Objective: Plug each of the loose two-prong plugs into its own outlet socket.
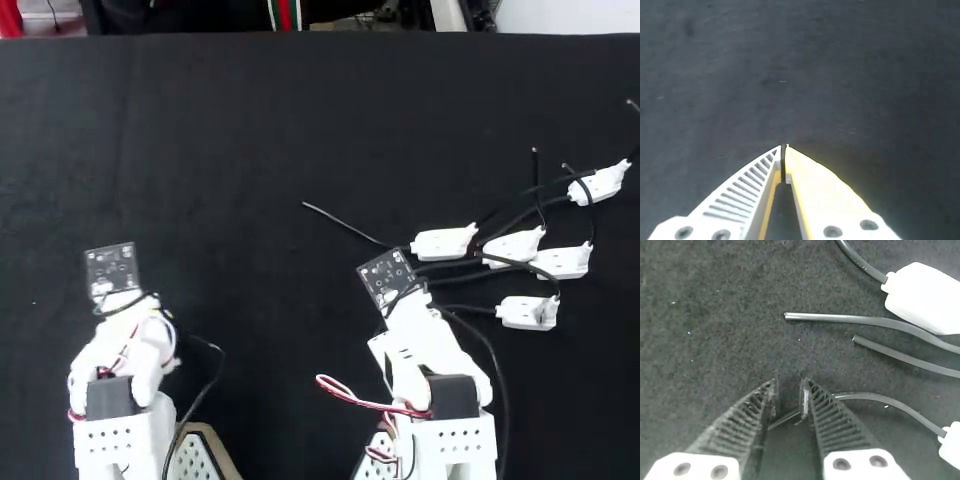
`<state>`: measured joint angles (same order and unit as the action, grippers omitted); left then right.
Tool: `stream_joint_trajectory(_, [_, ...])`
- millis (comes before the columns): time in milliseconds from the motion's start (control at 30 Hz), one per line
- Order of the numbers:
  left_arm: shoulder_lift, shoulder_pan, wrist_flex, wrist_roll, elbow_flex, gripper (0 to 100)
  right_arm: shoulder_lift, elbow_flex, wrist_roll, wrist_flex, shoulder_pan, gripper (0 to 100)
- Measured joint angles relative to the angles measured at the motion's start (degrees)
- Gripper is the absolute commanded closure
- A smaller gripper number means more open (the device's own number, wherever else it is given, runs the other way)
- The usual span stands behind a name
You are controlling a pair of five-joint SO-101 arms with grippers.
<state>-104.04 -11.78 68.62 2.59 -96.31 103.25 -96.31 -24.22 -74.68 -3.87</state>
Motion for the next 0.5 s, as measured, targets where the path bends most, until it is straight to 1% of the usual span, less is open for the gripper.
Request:
stream_joint_trajectory(133, [0.00, 4.13, 0.00, 0.00, 0.00, 97, 0.00, 0.00, 0.00, 0.00, 0.00, 92.0])
stream_joint_trajectory(500, [0.00, 4.57, 0.00, 0.00, 0.00, 97, 0.00, 0.00, 0.00, 0.00, 0.00, 92.0])
